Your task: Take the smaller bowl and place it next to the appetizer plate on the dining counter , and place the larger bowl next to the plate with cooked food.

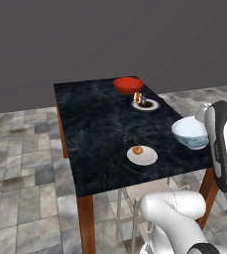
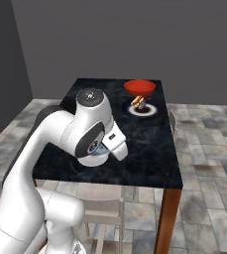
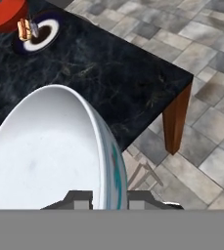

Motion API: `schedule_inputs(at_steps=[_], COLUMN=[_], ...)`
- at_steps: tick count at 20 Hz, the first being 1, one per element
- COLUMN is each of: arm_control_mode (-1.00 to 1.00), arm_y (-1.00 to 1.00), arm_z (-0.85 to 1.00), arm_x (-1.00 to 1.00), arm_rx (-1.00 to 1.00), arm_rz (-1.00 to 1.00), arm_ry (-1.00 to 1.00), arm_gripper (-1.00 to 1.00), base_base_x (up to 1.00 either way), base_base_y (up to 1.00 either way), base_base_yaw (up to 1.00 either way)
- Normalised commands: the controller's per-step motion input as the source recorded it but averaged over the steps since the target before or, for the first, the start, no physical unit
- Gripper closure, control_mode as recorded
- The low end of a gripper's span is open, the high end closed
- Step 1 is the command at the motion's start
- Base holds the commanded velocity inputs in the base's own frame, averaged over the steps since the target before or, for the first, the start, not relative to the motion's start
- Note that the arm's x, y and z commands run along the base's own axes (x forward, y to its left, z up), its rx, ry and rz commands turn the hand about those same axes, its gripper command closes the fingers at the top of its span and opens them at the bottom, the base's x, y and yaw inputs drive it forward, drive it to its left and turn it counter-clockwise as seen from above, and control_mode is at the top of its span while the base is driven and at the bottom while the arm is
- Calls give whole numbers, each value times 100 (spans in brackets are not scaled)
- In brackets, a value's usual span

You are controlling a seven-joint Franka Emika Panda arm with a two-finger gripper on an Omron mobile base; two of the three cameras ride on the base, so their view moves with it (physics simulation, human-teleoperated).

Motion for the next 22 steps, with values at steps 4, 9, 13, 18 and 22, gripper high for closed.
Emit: schedule_inputs(at_steps=[4,9,13,18,22], arm_control_mode=[-100,-100,-100,-100,-100], arm_y=[-24,-28,-18,0,0], arm_z=[-45,-47,-37,-30,-32], arm_x=[35,41,49,50,46], arm_rx=[10,12,9,0,0], arm_rz=[0,0,0,0,2], arm_ry=[0,0,0,0,0], arm_gripper=[100,100,100,100,100], base_base_x=[0,0,0,0,0], base_base_y=[0,0,0,0,0], base_base_yaw=[0,0,0,0,0])
